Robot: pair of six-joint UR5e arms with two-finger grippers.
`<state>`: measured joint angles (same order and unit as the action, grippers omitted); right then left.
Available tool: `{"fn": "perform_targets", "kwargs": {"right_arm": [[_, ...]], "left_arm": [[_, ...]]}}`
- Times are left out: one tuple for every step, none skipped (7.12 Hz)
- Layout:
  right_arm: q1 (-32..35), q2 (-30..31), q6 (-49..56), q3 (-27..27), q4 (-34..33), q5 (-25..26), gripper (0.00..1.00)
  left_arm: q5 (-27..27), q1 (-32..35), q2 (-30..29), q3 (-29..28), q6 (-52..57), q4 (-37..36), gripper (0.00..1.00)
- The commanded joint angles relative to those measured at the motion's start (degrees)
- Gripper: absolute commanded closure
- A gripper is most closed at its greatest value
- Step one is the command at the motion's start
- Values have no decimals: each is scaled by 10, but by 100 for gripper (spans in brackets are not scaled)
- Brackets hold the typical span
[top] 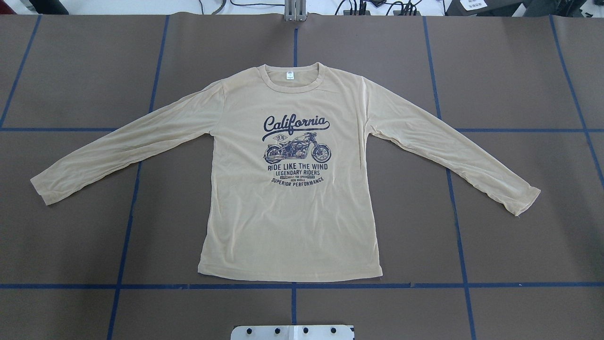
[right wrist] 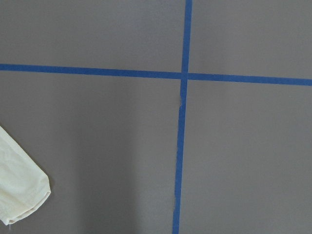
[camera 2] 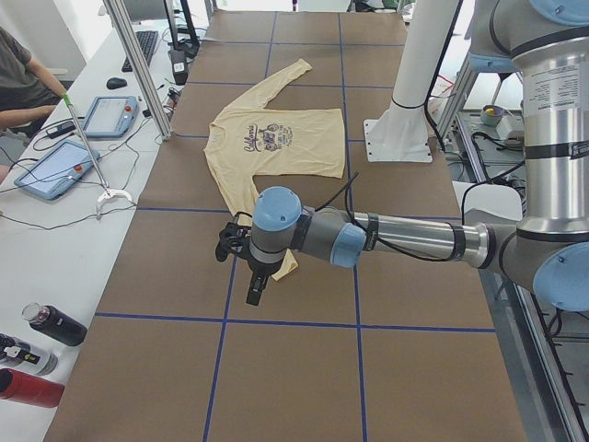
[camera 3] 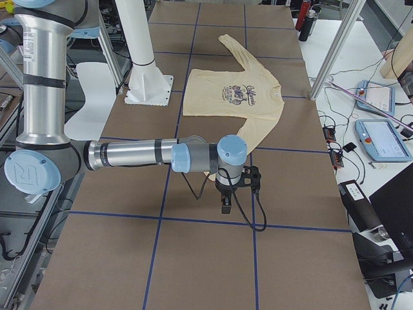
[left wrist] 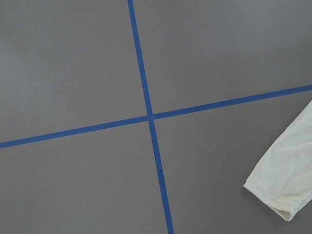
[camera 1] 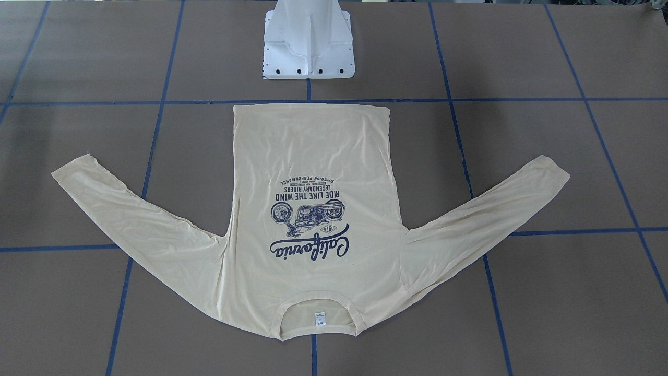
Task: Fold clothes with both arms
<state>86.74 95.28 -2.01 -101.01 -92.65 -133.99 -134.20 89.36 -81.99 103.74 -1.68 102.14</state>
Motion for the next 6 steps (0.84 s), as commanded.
{"fn": "perform_targets", "kwargs": {"right_arm": [[0,-1,0,-1,0,-2,0],[-1,-2,-1,1,1,-2,0],[-1,-2,-1,1,2,-2,0],[-1,-2,2,1,2,-1,0],[-1,-2,2,0,3,-2,0],[-1,-1,2,0,3,-2,0]], "left_arm": [[2,-1,3,10,-2,14,0],[-1,-2,4,16,-4,15,0],[1,-1,5,17,-1,17,0],[0,-1,7,17,2,19,0],[0,-1,8,16,1,19,0],[-1,-2,9,15,-2,19,0]]}}
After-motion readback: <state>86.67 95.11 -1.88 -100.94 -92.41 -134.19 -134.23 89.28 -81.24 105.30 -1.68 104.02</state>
